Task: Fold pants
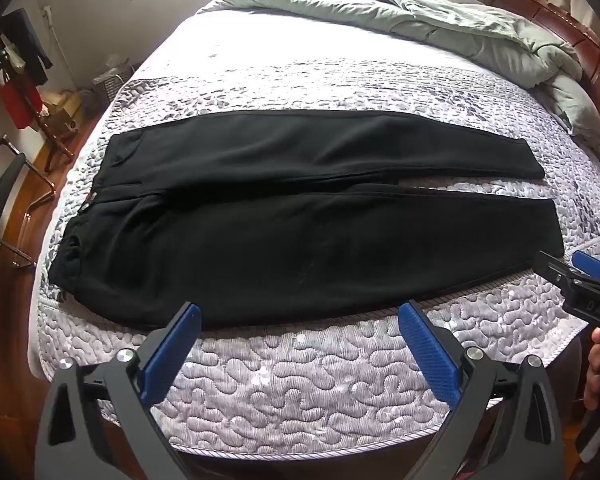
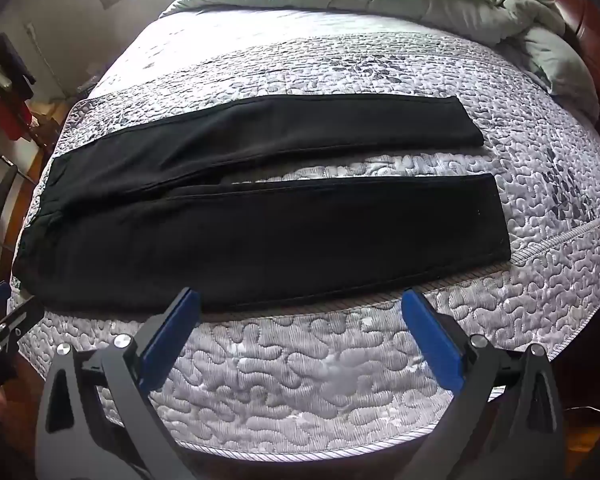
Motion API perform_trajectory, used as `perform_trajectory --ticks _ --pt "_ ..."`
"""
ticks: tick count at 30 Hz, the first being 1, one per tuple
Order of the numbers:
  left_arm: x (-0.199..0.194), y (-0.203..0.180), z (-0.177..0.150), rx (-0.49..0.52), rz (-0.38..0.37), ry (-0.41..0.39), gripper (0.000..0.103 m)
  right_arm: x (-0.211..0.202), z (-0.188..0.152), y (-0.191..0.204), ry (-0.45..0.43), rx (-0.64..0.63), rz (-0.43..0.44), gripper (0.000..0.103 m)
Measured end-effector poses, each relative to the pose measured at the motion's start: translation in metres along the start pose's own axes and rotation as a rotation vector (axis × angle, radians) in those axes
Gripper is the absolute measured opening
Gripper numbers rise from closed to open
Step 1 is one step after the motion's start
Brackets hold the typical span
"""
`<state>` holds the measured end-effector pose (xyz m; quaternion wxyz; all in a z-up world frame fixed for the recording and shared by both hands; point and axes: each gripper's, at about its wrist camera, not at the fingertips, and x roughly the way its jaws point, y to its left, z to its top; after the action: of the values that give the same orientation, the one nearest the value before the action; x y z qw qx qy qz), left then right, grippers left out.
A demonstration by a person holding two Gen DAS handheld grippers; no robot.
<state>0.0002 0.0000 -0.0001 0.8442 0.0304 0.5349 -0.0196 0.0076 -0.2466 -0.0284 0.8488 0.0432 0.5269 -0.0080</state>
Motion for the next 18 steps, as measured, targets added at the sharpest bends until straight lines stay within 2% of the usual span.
perform_trajectory --ticks 18 --pt "0.007 -0.010 0.002 -0.002 0.013 0.006 0.099 0.001 0.003 0.000 -0.005 -0.011 0.004 0.100"
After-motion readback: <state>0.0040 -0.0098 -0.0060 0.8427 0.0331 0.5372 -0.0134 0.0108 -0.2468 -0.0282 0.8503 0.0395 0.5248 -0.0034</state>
